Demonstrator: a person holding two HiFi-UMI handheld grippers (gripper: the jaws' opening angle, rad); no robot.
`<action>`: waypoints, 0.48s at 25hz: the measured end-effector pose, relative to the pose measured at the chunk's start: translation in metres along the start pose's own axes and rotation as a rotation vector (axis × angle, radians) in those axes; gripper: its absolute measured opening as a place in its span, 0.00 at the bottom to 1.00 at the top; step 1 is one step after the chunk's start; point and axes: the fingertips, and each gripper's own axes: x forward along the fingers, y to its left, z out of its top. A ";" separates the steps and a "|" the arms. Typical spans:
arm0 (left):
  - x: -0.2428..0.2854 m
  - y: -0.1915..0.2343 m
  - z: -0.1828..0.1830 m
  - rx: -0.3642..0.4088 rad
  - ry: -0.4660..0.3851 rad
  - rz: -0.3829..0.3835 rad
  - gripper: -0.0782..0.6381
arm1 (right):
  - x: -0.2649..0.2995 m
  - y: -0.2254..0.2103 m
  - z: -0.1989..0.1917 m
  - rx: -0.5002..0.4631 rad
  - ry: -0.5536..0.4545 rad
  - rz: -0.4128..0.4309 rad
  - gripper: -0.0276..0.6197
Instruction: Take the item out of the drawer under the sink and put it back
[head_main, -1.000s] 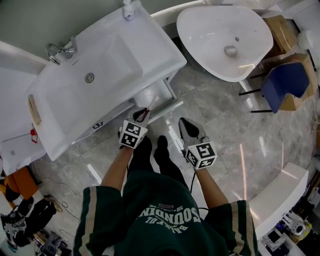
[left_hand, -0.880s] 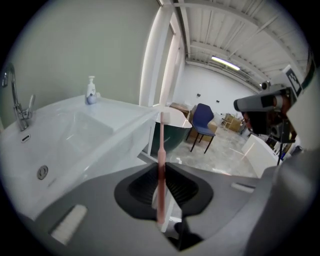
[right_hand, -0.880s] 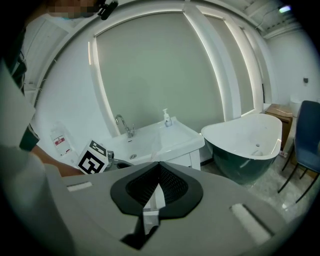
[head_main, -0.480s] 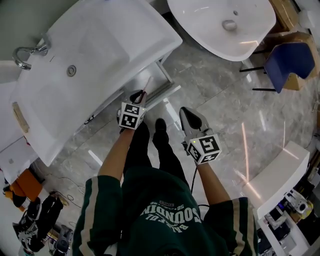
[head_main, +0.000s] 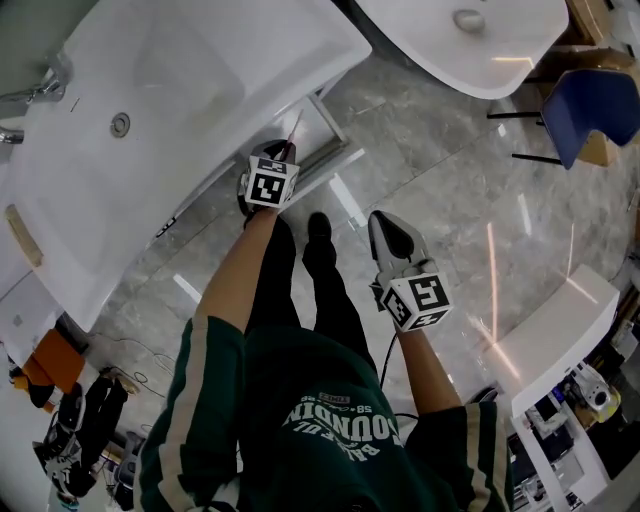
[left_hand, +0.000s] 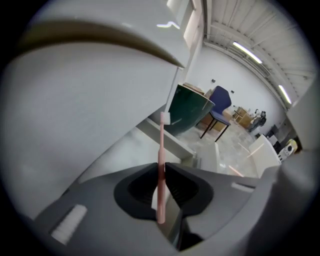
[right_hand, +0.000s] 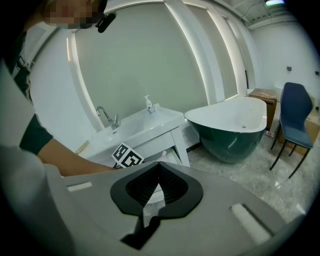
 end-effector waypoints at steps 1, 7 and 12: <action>0.007 0.005 -0.002 -0.017 0.002 0.013 0.20 | 0.000 -0.002 -0.003 0.001 0.007 -0.003 0.05; 0.043 0.021 -0.014 -0.120 0.042 0.049 0.20 | -0.006 -0.015 -0.013 0.000 0.023 -0.025 0.05; 0.065 0.032 -0.014 -0.123 0.071 0.085 0.20 | -0.004 -0.024 -0.020 0.028 0.023 -0.048 0.05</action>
